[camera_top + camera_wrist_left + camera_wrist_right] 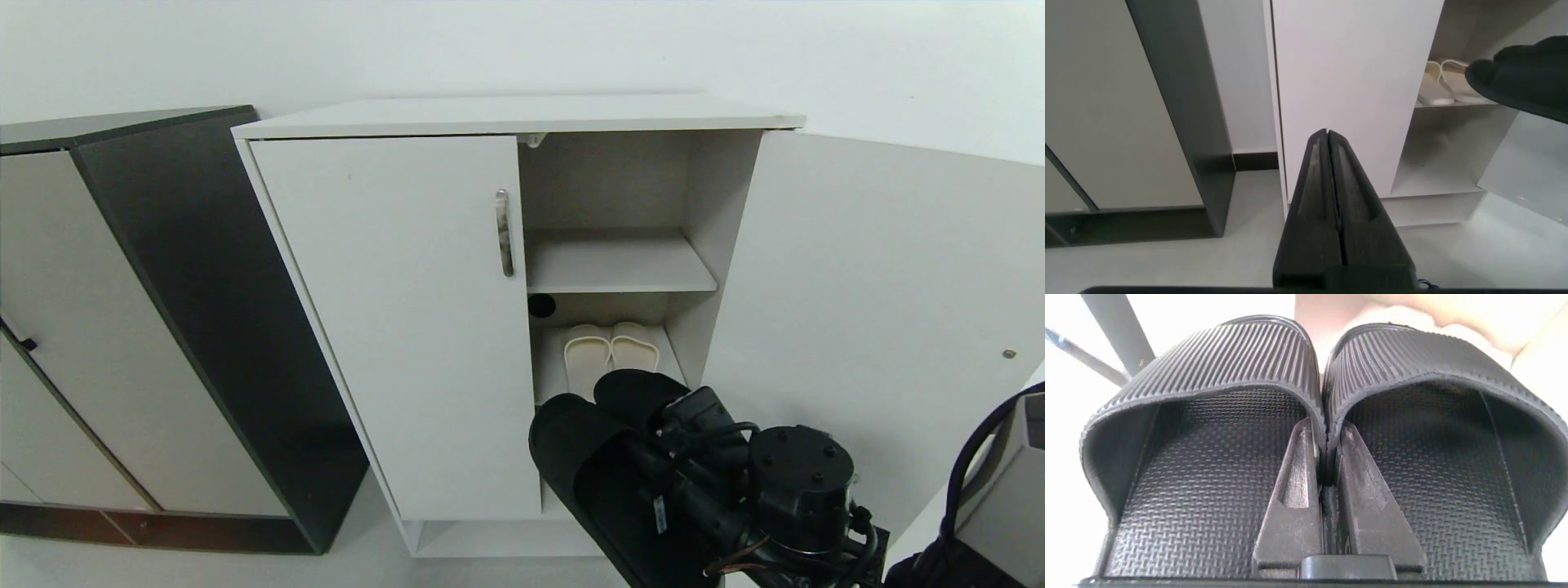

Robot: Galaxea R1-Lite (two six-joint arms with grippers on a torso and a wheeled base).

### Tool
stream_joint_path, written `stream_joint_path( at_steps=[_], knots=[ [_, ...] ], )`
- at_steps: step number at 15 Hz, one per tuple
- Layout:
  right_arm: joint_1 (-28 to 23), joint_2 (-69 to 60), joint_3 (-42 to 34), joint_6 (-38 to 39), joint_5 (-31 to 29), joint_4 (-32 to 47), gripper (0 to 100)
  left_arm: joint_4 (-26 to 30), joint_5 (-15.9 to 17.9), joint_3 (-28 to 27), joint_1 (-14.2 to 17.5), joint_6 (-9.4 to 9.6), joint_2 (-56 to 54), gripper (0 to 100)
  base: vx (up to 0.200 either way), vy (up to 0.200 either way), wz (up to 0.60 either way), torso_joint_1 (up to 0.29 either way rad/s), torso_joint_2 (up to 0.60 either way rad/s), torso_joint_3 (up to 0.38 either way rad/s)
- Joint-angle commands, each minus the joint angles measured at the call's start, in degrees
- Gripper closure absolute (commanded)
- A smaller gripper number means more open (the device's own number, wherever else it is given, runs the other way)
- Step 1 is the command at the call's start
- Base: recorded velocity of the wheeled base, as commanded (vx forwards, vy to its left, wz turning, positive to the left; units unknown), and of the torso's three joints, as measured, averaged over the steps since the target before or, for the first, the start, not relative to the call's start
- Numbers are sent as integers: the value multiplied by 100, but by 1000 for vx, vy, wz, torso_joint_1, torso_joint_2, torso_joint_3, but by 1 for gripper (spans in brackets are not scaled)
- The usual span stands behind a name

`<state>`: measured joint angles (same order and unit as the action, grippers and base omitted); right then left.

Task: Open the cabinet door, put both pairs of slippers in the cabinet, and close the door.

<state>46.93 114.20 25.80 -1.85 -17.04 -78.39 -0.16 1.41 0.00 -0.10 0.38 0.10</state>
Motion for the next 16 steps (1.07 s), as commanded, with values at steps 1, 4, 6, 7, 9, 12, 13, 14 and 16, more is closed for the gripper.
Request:
stream_joint_path(
  at_steps=[1,4,6,7,9,12,13,14,16],
  knots=[
    [-62,313,57,-61,-10,-142,100,-2,-1,0,1,-3,-1,100,0,0,0,0,0,0],
    [-26,454,497,-131,-695,227,100,-2,-1,0,1,-3,-1,100,0,0,0,0,0,0],
    [132,208,1182,256,-1135,1256,100,-2,-1,0,1,6,-1,100,0,0,0,0,0,0],
    [193,85,1367,440,-1161,1660,100,-2,-1,0,1,6,-1,100,0,0,0,0,0,0],
    [299,-451,2044,915,-1504,3365,100,-2,-1,0,1,6,-1,100,0,0,0,0,0,0],
    [413,-847,3292,1398,-2348,5105,100,-2,-1,0,1,6,-1,100,0,0,0,0,0,0],
    [413,-856,3415,1381,-2479,5105,100,-2,8,0,1,15,-10,100,0,0,0,0,0,0],
    [413,-856,3415,1381,-2479,5105,100,-2,8,0,1,15,-10,100,0,0,0,0,0,0],
    [413,-917,3406,1354,-2532,5052,100,-2,8,0,1,15,-1,100,0,0,0,0,0,0]
  ],
)
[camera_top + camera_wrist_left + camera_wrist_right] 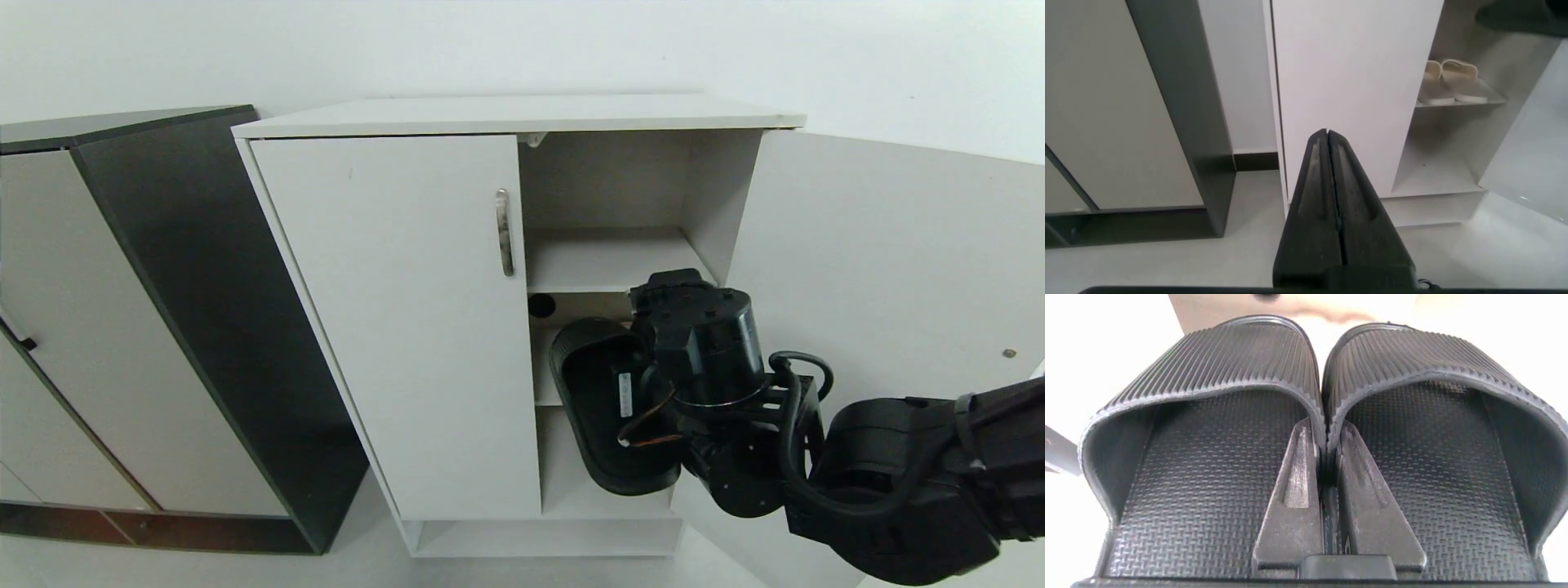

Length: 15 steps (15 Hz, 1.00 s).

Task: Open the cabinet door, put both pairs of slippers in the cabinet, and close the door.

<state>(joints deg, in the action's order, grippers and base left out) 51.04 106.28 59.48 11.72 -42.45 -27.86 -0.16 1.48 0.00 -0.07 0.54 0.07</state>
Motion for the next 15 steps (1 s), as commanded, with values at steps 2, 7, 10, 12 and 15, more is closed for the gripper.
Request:
stream_joint_path(
  at_steps=[2,7,10,12,15],
  knots=[
    [99,-186,73,-64,-132,-9,100,-2,2,0,-1,-1,1,100,0,0,0,0,0,0],
    [160,-336,46,-170,-159,-273,100,-2,2,0,-1,-1,1,100,0,0,0,0,0,0],
    [160,-318,38,-249,-255,-414,100,-2,2,0,-1,-1,1,100,0,0,0,0,0,0],
    [160,-309,38,-249,-282,-414,100,-2,11,0,-1,-1,1,100,100,0,0,1,1,1],
    [152,-301,46,-249,-273,-414,100,-2,11,0,-1,-1,1,100,200,0,0,-1,6,5]
  ],
)
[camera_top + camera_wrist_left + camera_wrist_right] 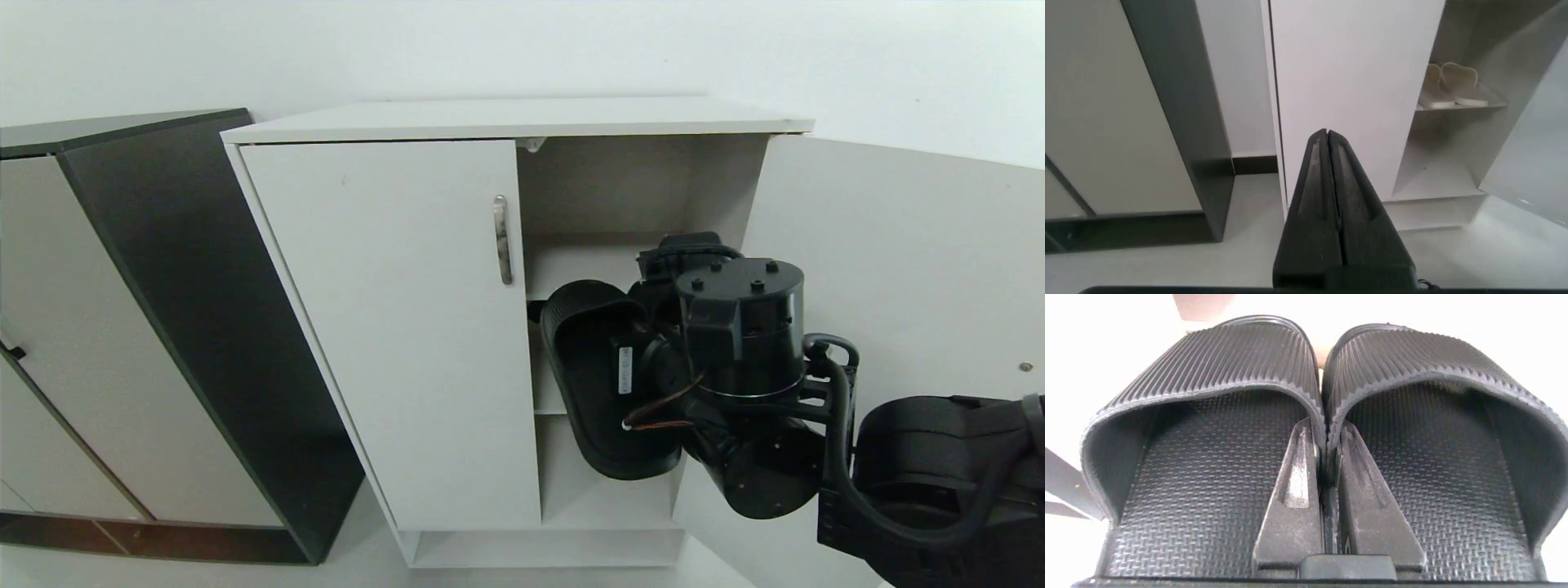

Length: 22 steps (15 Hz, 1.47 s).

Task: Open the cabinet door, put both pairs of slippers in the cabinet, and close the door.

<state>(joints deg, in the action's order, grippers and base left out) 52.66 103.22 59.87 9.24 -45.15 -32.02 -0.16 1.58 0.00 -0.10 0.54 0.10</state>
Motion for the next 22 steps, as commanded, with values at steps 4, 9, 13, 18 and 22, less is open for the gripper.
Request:
stream_joint_path(
  at_steps=[4,9,13,18,22],
  knots=[
    [-19,5,16,-1,-2,-23,100,-2,0,0,1,-1,-1,100,200,0,0,6,5,2],
    [-160,84,69,-1,-11,-41,100,-2,0,0,1,-1,-1,100,160,0,0,0,3,-1],
    [-555,568,447,-10,200,-32,100,-2,9,0,1,-1,-1,100,0,0,0,0,0,0],
    [-854,1042,1299,-238,367,-14,100,-2,9,0,1,-1,-1,100,0,0,0,0,0,0],
    [-1074,1543,2055,-370,393,38,100,-2,9,0,1,-1,-1,100,0,0,0,0,0,0]
  ],
)
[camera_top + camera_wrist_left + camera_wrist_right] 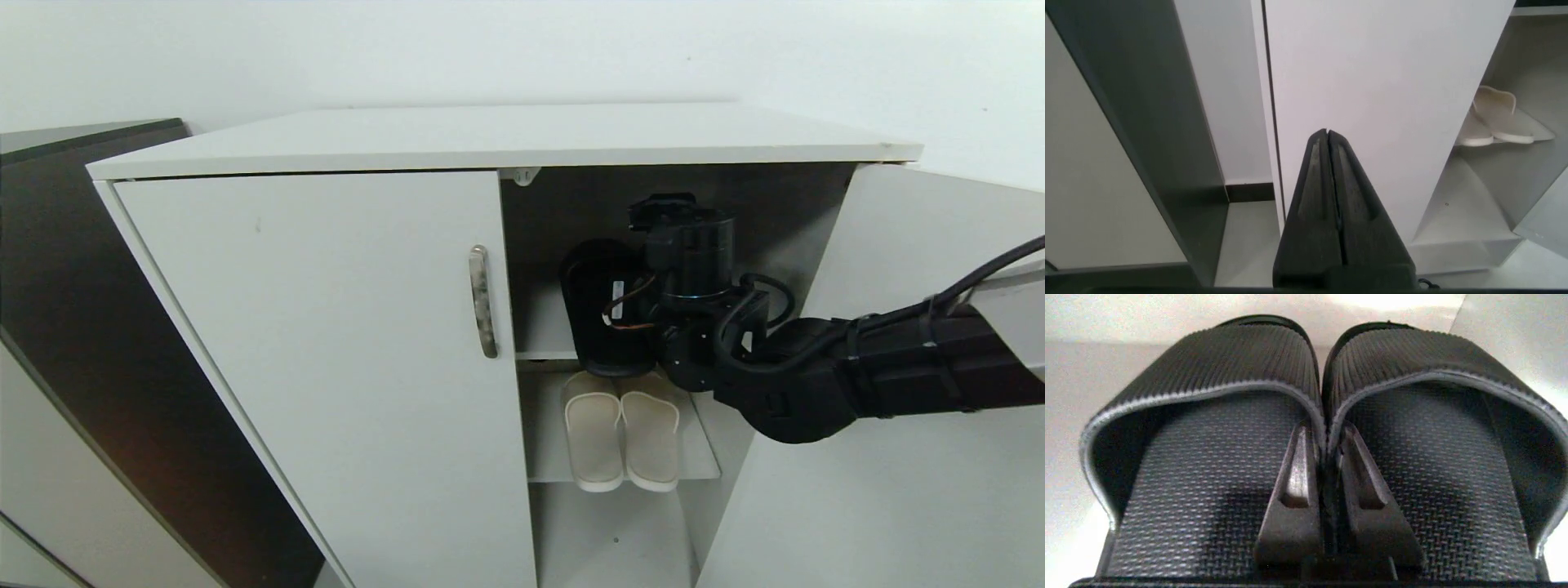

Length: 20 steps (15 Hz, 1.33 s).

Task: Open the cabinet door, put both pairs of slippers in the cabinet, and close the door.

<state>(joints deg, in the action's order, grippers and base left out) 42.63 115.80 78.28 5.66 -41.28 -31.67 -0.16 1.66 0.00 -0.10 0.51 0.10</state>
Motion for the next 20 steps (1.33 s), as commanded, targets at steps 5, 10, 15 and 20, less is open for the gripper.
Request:
stream_joint_path(
  at_steps=[5,10,15,20],
  knots=[
    [-167,505,645,-56,14,319,100,-2,1,0,1,2,-1,100,0,0,0,0,0,0],
    [-185,567,610,-30,14,319,100,-2,-8,0,1,2,-1,100,0,0,0,0,0,0],
    [-176,540,522,-30,14,328,0,-2,-8,0,1,2,-1,100,0,0,0,0,0,0],
    [114,-260,-216,-21,-38,293,0,-2,-8,0,1,-7,-1,100,0,0,0,0,0,0]
  ],
)
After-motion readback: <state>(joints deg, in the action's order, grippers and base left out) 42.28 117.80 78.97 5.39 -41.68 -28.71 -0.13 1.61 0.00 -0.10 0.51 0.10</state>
